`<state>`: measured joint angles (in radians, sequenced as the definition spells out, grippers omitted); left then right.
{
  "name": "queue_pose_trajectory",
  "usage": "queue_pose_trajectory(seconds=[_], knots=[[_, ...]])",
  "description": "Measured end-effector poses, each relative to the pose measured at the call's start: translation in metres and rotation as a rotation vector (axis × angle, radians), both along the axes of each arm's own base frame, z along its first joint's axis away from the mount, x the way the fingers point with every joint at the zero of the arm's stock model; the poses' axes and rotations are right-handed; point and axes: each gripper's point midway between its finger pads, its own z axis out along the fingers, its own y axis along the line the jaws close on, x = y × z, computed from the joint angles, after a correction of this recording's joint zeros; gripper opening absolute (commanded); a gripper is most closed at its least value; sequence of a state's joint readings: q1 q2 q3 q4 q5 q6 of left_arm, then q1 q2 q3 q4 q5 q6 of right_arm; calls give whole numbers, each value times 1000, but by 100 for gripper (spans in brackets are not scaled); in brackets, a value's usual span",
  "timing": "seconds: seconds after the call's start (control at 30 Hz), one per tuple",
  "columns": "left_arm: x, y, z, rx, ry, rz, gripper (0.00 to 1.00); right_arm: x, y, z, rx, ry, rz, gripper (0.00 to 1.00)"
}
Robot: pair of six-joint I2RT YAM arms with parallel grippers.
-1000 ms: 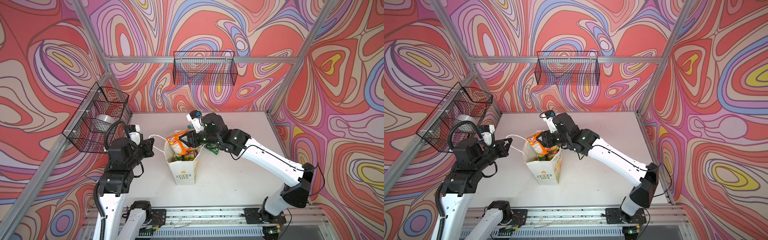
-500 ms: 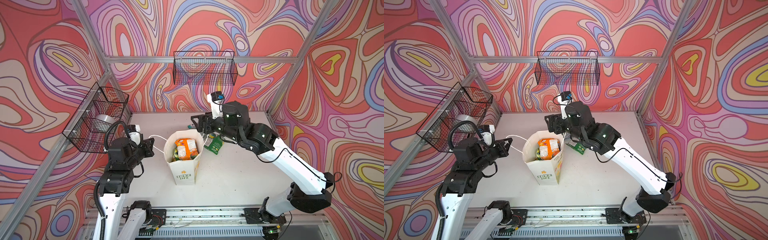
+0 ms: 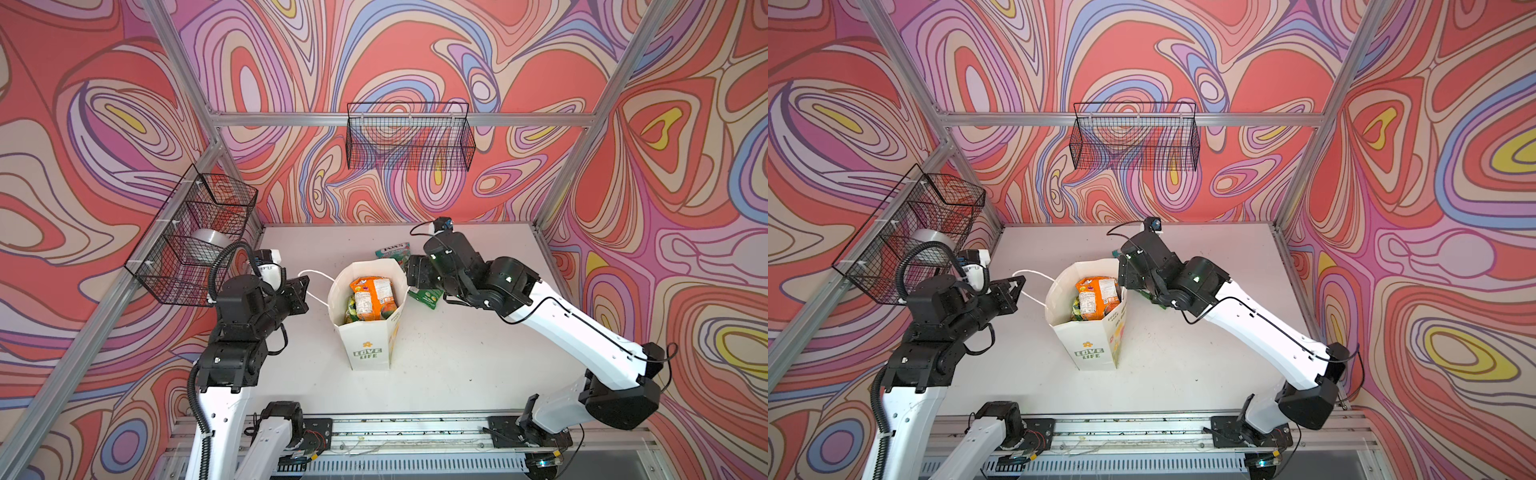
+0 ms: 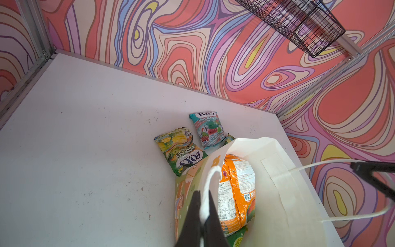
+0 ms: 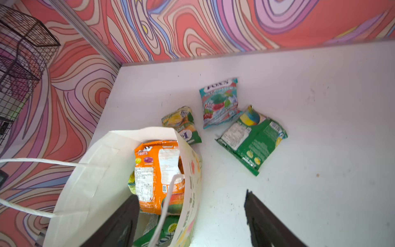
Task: Place the snacks into the paper bag
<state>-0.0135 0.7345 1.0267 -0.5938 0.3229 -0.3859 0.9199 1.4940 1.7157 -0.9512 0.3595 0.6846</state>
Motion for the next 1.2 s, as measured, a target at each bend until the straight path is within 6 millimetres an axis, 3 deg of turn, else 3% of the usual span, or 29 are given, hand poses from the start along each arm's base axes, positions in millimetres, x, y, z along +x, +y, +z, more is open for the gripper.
queue_pose_trajectory(seconds=[0.07, 0.13, 0.4, 0.6, 0.73, 0.87, 0.97, 1.2], knots=[[0, 0, 0, 1, 1, 1, 0, -4, 5, -6, 25, 35, 13, 21], [1, 0, -1, 1, 4, 1, 0, -6, 14, -4, 67, 48, 40, 1], [7, -8, 3, -31, 30, -32, 0, -19, 46, 12, 191, 67, 194, 0], [11, -55, 64, -121, 3, -184, 0, -14, 33, 49, 197, -25, 209, 0], [11, -105, 113, -146, -50, -323, 0, 15, -5, 94, 255, -107, 140, 0], [11, -163, 134, -153, -64, -456, 0, 48, -65, 120, 260, -172, 2, 0], [25, -199, 128, -151, -19, -507, 0, 64, -105, 132, 230, -226, -102, 0], [86, -300, 69, -96, 139, -587, 0, 93, -197, 134, 145, -282, -354, 0]])
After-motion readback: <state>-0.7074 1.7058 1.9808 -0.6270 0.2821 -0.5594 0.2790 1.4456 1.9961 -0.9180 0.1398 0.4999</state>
